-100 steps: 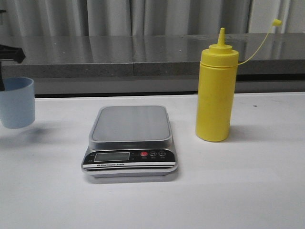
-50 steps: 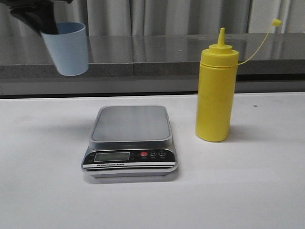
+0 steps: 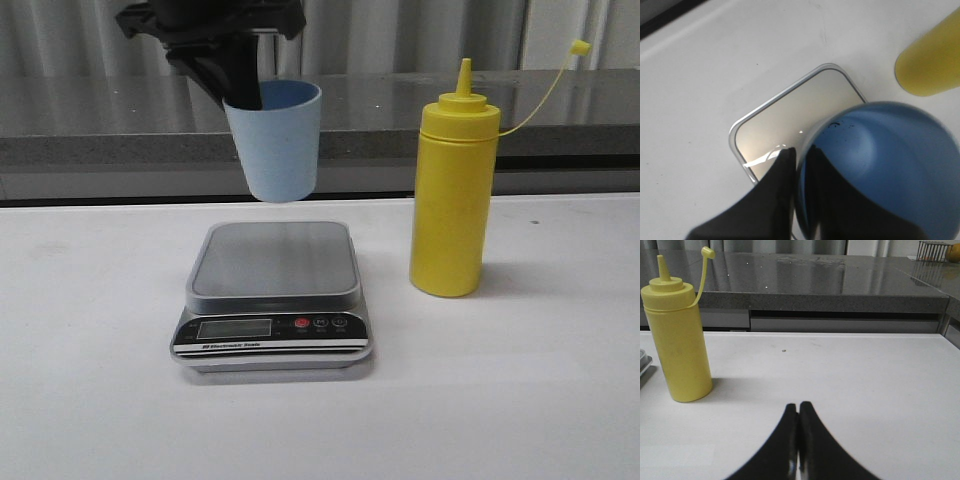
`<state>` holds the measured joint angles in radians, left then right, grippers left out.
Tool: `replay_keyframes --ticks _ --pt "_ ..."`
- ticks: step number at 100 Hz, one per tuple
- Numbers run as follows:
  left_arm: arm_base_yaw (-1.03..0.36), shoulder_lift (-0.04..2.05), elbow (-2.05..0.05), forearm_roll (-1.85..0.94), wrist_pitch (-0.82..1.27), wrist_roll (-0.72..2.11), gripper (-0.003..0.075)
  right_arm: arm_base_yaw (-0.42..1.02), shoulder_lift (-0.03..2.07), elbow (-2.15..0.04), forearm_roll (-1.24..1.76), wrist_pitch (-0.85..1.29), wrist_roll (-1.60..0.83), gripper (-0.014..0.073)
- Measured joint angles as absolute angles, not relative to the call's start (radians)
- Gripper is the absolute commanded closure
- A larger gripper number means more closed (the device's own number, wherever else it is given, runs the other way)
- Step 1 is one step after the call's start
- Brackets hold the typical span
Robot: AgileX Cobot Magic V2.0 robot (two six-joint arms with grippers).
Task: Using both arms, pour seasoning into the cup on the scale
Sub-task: 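Lift the blue cup with the left gripper and carry it over the scale, then set the blue cup on the scale, open the left gripper, withdraw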
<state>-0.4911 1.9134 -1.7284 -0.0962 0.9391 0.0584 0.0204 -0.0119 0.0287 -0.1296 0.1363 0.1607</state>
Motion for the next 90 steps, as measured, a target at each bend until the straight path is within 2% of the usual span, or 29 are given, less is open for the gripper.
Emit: replay_keyframes --ticks 38,74,90 --pt "-0.490 2.004 -1.728 -0.100 0.941 0.058 0.0693 0.020 -0.012 0.029 -0.130 0.136 0.161 0.0661" --pt "-0.475 2.012 -1.730 -0.100 0.956 0.058 0.0518 0.020 -0.012 0.029 -0.130 0.136 0.161 0.0661" --pt "-0.469 2.012 -1.765 -0.100 0.980 0.058 0.0495 0.020 -0.012 0.029 -0.130 0.136 0.161 0.0661"
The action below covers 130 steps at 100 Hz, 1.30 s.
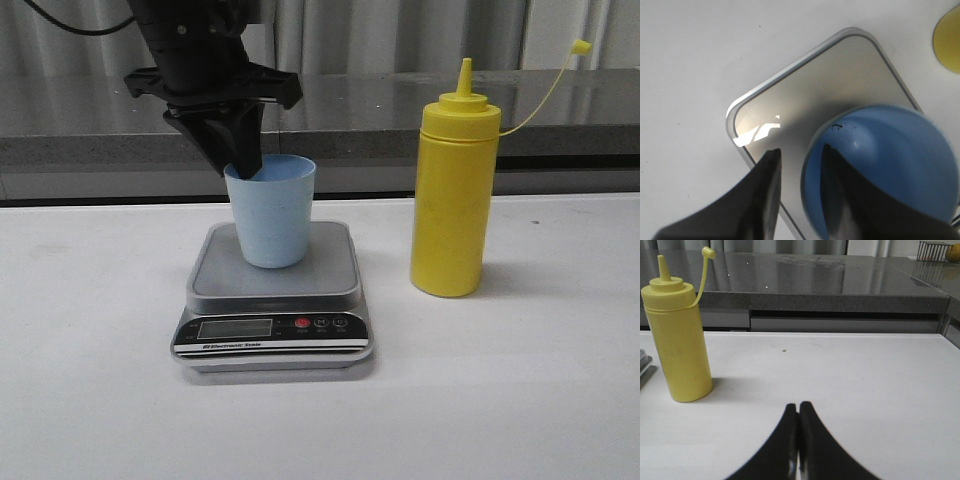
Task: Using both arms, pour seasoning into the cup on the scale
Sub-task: 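Set the blue cup on the scale, open the left gripper, withdraw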
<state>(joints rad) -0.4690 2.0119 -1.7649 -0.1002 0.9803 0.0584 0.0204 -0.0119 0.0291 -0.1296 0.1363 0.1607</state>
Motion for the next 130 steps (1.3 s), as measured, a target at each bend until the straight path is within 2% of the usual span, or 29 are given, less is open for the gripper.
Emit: replay_keyframes --ticks 50,100,112,130 --pt "-0.469 1.989 -1.877 -0.092 1.107 0.054 0.0501 0.020 -0.012 0.029 -0.130 0.136 0.161 0.0661" --pt "-0.447 1.805 -1.877 -0.023 1.122 0.000 0.0505 0.020 -0.012 0.029 -0.130 0.136 0.161 0.0661" --pt "-0.446 1.759 -1.877 -0.013 1.127 0.000 0.0564 0.020 -0.012 0.029 -0.130 0.136 0.161 0.0661" --pt "-0.446 1.694 -1.877 0.000 1.131 0.000 0.0695 0.020 -0.012 0.029 -0.130 0.136 0.161 0.0661"
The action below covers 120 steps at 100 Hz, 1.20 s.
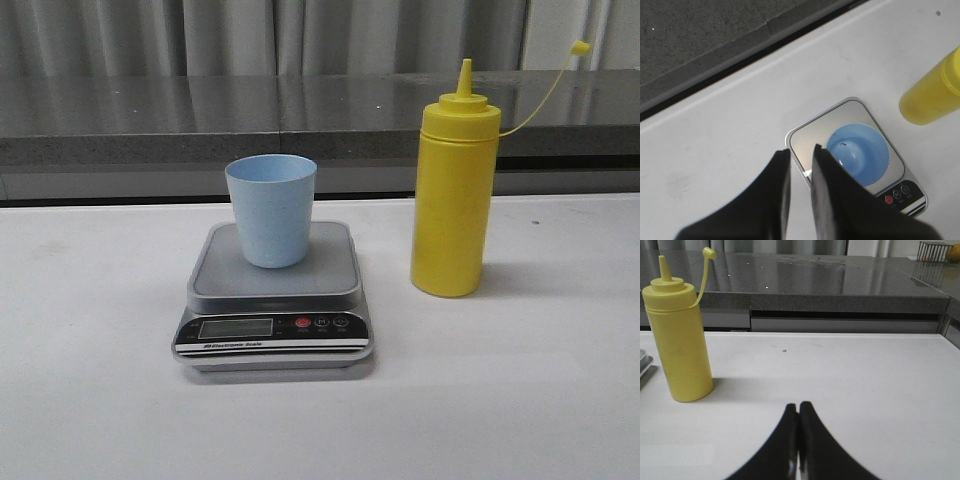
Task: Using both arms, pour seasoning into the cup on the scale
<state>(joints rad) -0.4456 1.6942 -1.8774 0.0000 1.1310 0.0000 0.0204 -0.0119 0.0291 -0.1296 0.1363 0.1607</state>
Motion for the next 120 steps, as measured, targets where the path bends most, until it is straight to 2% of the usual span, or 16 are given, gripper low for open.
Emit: replay_keyframes --ticks 37,76,120 --pt "-0.446 1.531 -1.735 0.024 1.109 -0.028 0.0710 0.020 -0.012 0.029 -0.130 0.136 0.161 0.0661" --pt "-0.446 1.253 -1.361 0.034 0.951 -0.071 0.0710 0.020 -0.012 0.029 -0.130 0.121 0.161 0.0661" --pt "-0.446 0.828 -0.933 0.081 0.785 -0.174 0.0710 0.020 -0.012 0.029 -0.130 0.125 0.161 0.0661"
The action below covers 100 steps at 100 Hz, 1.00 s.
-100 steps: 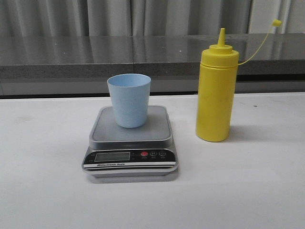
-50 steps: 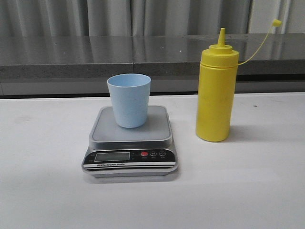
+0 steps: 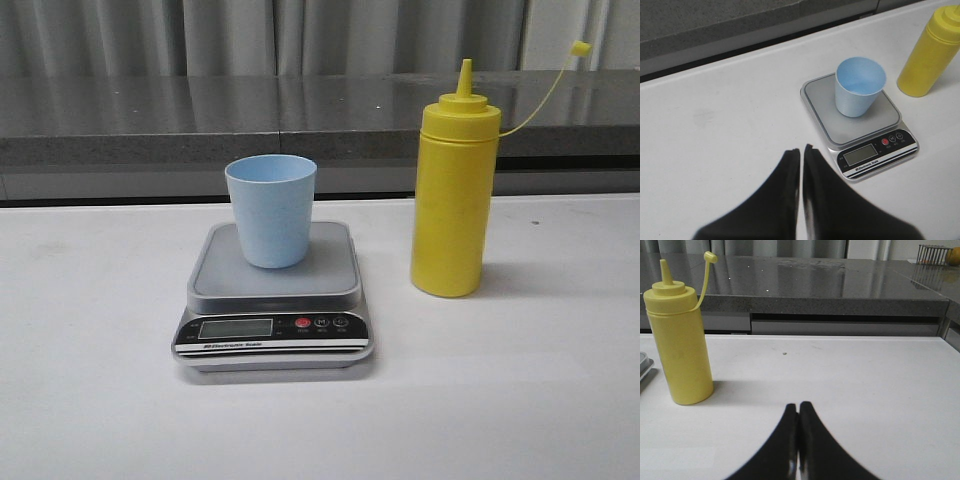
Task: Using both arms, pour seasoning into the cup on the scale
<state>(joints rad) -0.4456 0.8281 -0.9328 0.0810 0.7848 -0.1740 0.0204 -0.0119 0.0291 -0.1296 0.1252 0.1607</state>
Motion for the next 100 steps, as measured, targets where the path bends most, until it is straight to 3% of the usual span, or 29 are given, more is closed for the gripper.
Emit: replay_keyframes --ticks 62,100 --pt "-0.446 0.273 -0.529 0.198 0.738 -0.311 0.0710 0.020 -0.012 0.029 -0.130 0.080 0.161 0.0661" --pt "-0.446 0.196 -0.468 0.198 0.751 -0.318 0.0710 0.020 0.049 -0.057 -0.094 0.059 0.166 0.0661"
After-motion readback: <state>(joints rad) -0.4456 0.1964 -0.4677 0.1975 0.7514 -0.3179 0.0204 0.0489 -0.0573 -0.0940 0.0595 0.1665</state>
